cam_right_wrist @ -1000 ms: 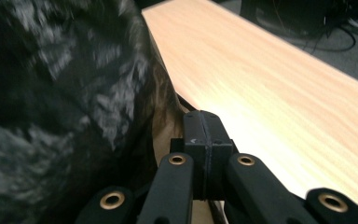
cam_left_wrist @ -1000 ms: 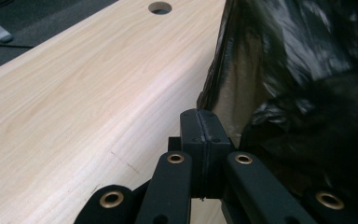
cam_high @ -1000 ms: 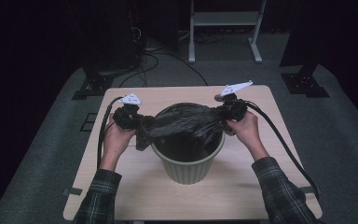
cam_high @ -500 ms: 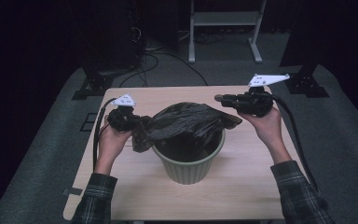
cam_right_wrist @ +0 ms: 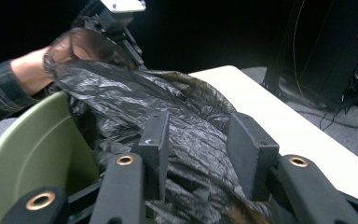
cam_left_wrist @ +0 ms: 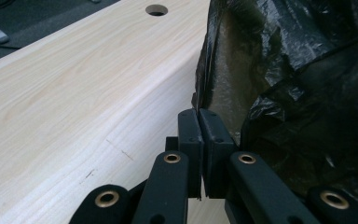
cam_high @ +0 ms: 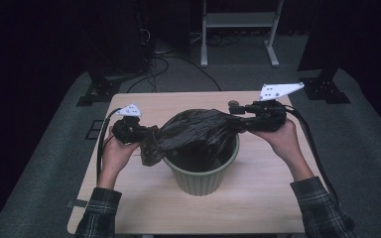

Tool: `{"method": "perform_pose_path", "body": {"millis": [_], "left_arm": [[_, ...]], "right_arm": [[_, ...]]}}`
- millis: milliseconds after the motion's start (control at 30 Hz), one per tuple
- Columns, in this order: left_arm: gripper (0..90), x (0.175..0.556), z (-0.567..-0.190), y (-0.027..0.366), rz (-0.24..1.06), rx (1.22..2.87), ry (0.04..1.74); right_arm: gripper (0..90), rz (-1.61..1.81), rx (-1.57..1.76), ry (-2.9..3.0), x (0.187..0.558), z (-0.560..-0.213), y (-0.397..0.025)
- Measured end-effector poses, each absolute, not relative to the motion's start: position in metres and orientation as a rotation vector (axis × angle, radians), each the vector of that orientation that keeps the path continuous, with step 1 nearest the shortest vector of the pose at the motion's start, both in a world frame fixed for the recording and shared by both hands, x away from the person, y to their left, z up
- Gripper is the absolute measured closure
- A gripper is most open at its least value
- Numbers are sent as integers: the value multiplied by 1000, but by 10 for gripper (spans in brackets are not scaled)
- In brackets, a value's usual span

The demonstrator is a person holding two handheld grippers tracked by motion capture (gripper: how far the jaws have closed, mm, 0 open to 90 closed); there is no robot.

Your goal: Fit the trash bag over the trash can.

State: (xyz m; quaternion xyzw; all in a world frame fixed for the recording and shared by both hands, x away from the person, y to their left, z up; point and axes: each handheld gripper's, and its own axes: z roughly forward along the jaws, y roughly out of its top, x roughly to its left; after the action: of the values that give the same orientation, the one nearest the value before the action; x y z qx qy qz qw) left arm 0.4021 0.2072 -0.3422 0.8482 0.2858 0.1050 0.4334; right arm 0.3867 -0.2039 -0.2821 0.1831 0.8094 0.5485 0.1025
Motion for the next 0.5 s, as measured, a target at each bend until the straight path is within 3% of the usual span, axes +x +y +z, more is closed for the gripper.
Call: {"method": "perform_pose_path", "body": {"millis": [300,500], "left_arm": [[879,402,-341,208,256,2109,709],[879,402,-341,209,254,2106,713]], "right_arm": [[535,1521,612,2430,402,-299,-198],[796,1511,635,2416,402,-304,-203]]}}
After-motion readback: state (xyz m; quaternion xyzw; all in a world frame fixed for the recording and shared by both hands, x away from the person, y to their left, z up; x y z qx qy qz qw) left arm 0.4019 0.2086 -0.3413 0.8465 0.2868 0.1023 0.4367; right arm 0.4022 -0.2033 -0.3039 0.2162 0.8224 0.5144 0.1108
